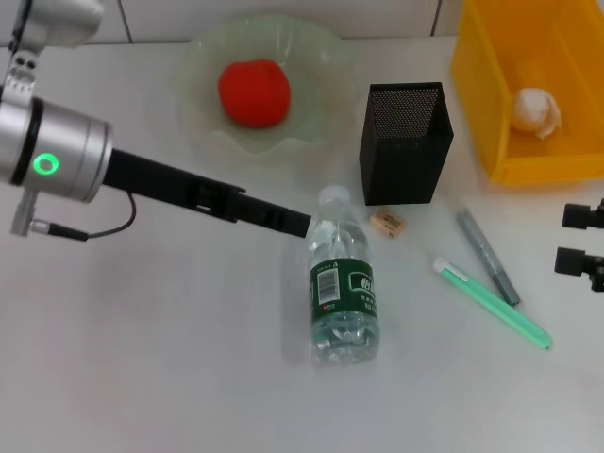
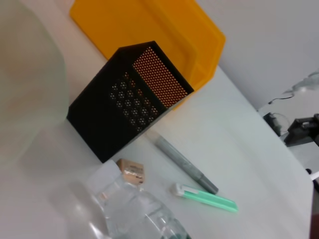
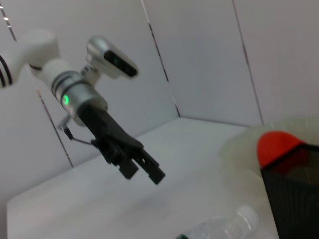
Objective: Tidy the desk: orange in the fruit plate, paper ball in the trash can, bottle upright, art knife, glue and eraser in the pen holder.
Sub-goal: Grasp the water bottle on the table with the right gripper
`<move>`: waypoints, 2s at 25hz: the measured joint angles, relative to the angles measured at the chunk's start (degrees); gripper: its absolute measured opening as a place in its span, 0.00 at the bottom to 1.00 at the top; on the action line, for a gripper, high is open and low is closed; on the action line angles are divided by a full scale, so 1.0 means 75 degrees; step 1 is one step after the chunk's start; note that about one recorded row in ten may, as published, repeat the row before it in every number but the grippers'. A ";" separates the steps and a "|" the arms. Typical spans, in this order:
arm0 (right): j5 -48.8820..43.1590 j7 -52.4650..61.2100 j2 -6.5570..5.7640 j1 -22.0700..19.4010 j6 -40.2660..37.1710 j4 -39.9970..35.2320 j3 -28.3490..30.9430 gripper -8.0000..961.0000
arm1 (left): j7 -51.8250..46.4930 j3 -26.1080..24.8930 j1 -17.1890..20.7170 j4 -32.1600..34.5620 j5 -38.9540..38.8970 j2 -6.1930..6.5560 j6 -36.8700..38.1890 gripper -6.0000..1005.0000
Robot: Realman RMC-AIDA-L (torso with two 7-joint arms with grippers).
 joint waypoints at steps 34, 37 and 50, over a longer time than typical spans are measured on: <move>-0.0839 -0.0368 0.0277 0.0155 0.1301 0.0377 -0.0082 0.74 | -0.2106 0.2508 -0.1747 -0.2318 -0.0222 -0.0106 -0.4411 0.79; -0.0839 -0.0369 0.0280 0.0181 0.1310 0.0384 -0.0064 0.74 | -0.2234 0.2527 -0.1735 -0.2362 -0.0180 -0.0106 -0.4513 0.78; -0.0839 -0.0367 0.0358 0.0378 0.1403 0.0389 -0.0087 0.74 | -0.2523 0.3148 -0.1663 -0.2615 -0.0124 -0.0106 -0.5171 0.76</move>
